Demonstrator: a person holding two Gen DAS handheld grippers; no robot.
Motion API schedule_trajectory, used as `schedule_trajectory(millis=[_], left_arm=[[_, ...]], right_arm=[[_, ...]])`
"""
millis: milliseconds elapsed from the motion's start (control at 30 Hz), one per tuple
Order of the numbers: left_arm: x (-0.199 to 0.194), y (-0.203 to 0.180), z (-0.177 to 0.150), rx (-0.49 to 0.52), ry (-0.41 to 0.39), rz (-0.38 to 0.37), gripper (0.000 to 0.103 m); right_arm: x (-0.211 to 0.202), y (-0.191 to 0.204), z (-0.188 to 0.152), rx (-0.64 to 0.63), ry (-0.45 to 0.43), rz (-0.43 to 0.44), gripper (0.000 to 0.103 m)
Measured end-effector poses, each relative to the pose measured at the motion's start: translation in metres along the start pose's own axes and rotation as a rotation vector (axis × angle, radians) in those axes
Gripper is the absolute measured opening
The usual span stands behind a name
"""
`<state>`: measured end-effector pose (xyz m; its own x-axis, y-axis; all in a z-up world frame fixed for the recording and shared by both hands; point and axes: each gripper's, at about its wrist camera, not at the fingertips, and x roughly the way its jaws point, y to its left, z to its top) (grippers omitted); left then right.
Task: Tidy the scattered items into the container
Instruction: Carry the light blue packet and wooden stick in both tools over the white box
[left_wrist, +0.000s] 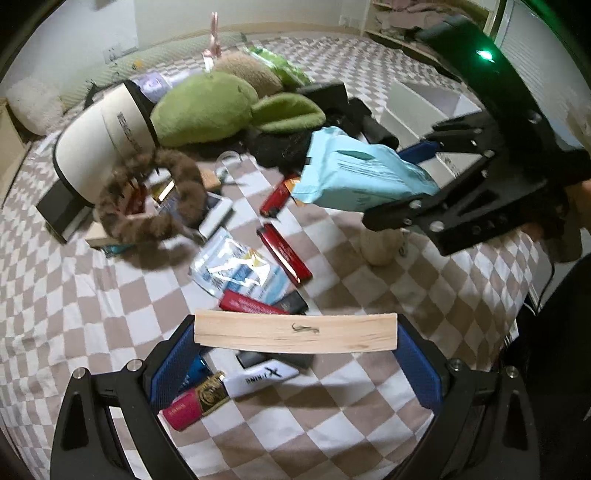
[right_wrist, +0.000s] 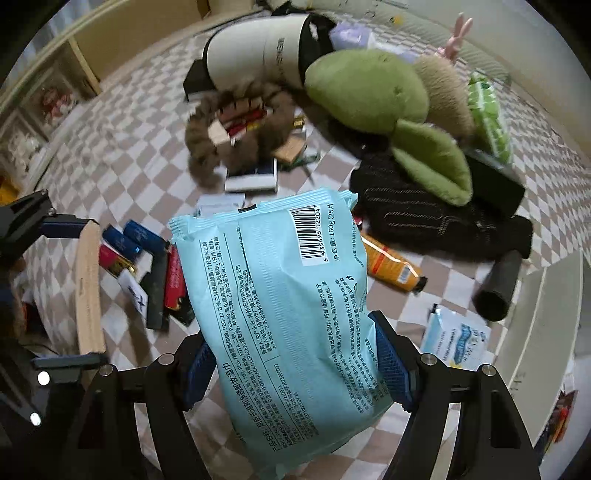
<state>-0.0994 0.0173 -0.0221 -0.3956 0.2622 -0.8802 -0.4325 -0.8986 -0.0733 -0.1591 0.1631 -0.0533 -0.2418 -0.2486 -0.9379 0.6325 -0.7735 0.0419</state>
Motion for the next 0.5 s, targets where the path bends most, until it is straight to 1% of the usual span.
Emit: schedule_trajectory(millis=[167, 267, 500], left_arm=[[-0.013, 0.000, 0.013, -0.017, -0.052, 0.023, 0.100], [-0.018, -0.002, 0.021, -0.022, -0.075, 0.035, 0.100], [-0.029, -0.012, 0.039, -0.038, -0.136, 0.052, 0.100]], right_arm=[[-0.015, -0.009, 0.006, 0.041, -0.046, 0.003, 0.077], [-0.031, -0.014, 0.004, 0.062, -0.075, -0.008, 0.077], [-0.055, -0.034, -0.001, 0.128, -0.124, -0.029, 0.077]])
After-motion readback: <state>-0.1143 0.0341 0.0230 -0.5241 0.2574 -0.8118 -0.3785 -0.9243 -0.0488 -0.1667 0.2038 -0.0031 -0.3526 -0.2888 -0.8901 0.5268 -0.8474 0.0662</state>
